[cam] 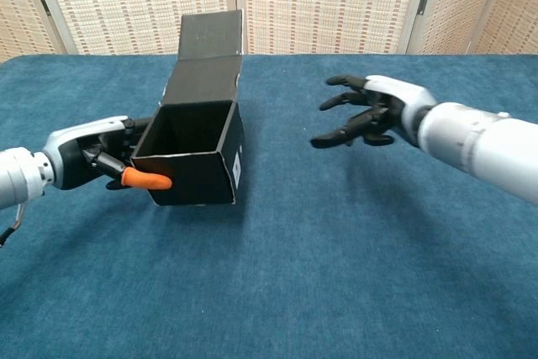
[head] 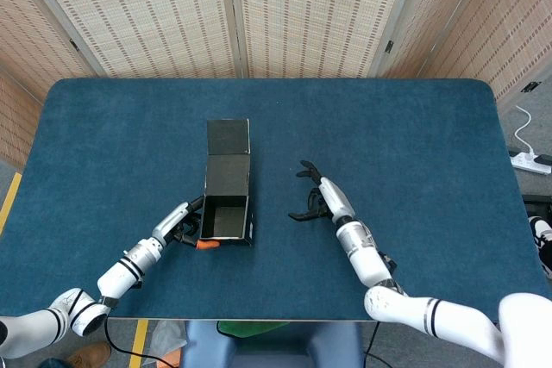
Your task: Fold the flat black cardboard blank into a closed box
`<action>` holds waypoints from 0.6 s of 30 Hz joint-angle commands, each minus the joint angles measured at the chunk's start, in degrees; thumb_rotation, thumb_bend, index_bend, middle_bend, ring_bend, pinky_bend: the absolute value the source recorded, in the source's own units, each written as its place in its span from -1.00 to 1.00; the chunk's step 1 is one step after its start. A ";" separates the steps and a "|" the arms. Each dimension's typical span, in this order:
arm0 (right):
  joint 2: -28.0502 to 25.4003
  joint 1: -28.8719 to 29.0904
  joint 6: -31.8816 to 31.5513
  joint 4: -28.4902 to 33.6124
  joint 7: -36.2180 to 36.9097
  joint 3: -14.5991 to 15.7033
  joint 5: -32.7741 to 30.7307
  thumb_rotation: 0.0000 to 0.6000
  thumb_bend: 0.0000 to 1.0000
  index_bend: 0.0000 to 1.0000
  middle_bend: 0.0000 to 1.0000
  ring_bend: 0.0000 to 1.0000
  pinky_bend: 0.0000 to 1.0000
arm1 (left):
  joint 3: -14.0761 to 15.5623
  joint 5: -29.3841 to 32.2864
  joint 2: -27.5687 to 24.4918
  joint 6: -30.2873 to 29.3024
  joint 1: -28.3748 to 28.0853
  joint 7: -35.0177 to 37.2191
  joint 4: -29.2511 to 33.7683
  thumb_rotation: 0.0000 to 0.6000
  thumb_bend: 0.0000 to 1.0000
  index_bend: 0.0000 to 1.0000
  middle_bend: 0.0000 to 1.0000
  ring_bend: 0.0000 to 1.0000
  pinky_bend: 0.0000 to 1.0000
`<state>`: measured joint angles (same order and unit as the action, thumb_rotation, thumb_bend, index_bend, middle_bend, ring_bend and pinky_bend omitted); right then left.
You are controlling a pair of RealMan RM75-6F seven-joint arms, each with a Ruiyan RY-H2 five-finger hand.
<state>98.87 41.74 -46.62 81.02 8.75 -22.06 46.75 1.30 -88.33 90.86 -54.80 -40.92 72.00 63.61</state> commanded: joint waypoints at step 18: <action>10.79 14.70 5.38 -5.59 8.57 -15.90 -1.06 1.00 -1.00 -1.00 -0.49 0.36 1.00 | -0.47 1.43 -3.83 1.57 0.34 -10.85 8.38 1.00 -0.60 0.05 0.04 0.37 0.84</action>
<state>111.39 57.48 -41.42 71.35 15.69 -37.87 43.39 0.97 -87.29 86.79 -53.60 -40.51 61.51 72.27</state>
